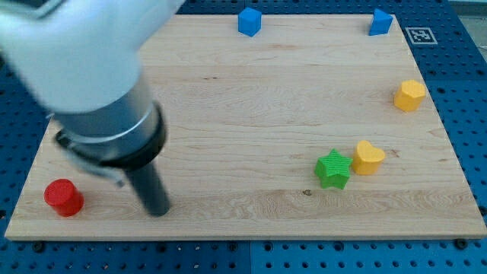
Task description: Push the red circle into the green star
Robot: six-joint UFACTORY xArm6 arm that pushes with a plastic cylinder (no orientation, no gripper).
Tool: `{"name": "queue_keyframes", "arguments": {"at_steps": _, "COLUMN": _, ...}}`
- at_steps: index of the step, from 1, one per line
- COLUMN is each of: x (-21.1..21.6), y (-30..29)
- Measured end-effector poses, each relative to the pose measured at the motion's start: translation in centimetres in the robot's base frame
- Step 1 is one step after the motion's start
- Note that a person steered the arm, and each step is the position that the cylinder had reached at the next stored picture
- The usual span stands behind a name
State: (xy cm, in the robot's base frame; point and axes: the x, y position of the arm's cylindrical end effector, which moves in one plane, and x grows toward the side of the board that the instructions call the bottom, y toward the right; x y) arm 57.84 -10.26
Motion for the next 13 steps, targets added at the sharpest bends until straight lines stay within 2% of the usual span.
{"name": "queue_keyframes", "arguments": {"at_steps": 1, "x": -5.0, "y": 3.8}}
{"name": "queue_keyframes", "arguments": {"at_steps": 2, "x": -6.8, "y": 5.0}}
{"name": "queue_keyframes", "arguments": {"at_steps": 3, "x": -6.8, "y": 4.6}}
{"name": "queue_keyframes", "arguments": {"at_steps": 4, "x": -6.8, "y": -1.4}}
{"name": "queue_keyframes", "arguments": {"at_steps": 5, "x": -6.7, "y": -9.9}}
{"name": "queue_keyframes", "arguments": {"at_steps": 6, "x": -4.5, "y": -17.9}}
{"name": "queue_keyframes", "arguments": {"at_steps": 7, "x": -1.0, "y": -19.2}}
{"name": "queue_keyframes", "arguments": {"at_steps": 8, "x": -1.0, "y": -19.2}}
{"name": "queue_keyframes", "arguments": {"at_steps": 11, "x": 0.1, "y": -9.2}}
{"name": "queue_keyframes", "arguments": {"at_steps": 13, "x": 3.8, "y": -13.7}}
